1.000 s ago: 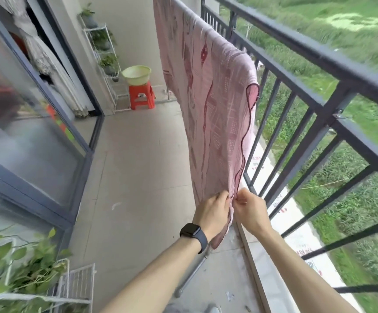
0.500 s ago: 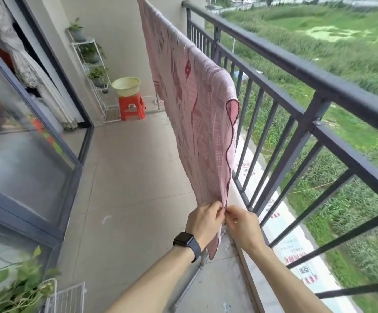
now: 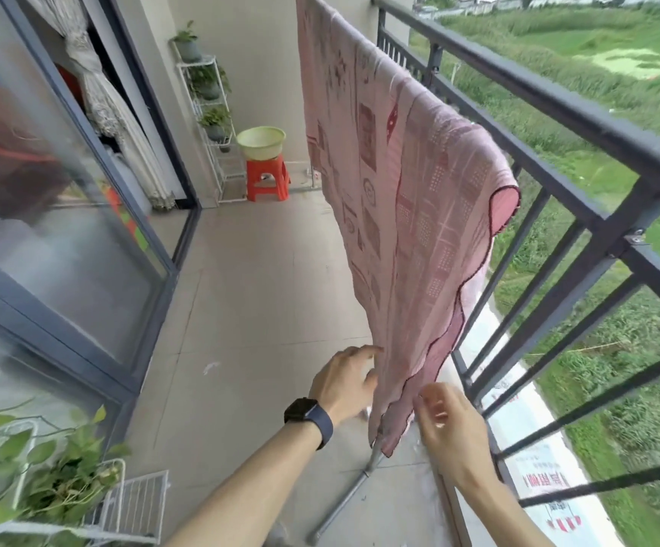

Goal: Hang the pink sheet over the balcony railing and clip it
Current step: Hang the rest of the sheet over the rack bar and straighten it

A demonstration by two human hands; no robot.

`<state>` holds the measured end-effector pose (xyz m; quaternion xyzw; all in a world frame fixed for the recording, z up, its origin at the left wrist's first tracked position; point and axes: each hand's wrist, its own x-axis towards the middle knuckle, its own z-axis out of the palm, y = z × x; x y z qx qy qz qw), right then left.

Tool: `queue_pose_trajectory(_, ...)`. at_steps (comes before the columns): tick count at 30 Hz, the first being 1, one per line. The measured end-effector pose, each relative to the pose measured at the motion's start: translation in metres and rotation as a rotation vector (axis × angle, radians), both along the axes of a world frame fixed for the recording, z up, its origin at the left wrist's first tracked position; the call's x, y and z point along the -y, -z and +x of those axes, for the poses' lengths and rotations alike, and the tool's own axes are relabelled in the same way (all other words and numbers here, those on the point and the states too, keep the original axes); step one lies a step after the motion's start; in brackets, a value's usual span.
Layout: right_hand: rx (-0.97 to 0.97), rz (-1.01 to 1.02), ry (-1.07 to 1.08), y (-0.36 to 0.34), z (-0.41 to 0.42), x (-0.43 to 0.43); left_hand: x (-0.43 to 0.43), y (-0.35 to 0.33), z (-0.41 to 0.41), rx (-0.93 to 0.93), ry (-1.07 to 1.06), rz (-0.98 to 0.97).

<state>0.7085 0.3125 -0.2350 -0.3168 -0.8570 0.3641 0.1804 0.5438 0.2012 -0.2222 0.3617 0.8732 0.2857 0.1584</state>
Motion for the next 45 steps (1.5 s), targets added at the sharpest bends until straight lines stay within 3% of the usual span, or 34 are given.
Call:
queue_pose_trajectory(5,0.06,0.012,-0.198,-0.019,-0.072,0.03,0.047,0.008,-0.074,-0.077,-0.081,-0.173)
queue_pose_trajectory(11,0.098,0.122,-0.316,-0.03,-0.217,0.046,0.091,-0.001,-0.197,-0.125,-0.183,-0.225)
queue_pose_trajectory(15,0.07,0.278,-0.335,-0.046,-0.341,0.045,0.113,-0.025,-0.312,-0.306,-0.21,-0.243)
queue_pose_trajectory(24,0.035,0.534,-0.229,-0.15,-0.587,0.028,0.137,-0.135,-0.58,-0.493,-0.185,-0.139)
queue_pose_trajectory(28,0.002,0.622,-0.158,-0.2,-0.664,0.017,0.118,-0.184,-0.673,-0.585,-0.179,-0.074)
queue_pose_trajectory(32,-0.159,0.734,-0.082,-0.234,-0.749,-0.001,0.083,-0.217,-0.772,-0.654,-0.147,-0.009)
queue_pose_trajectory(45,-0.073,0.785,-0.027,-0.302,-1.092,-0.15,-0.068,-0.288,-1.119,-0.757,-0.068,0.046)
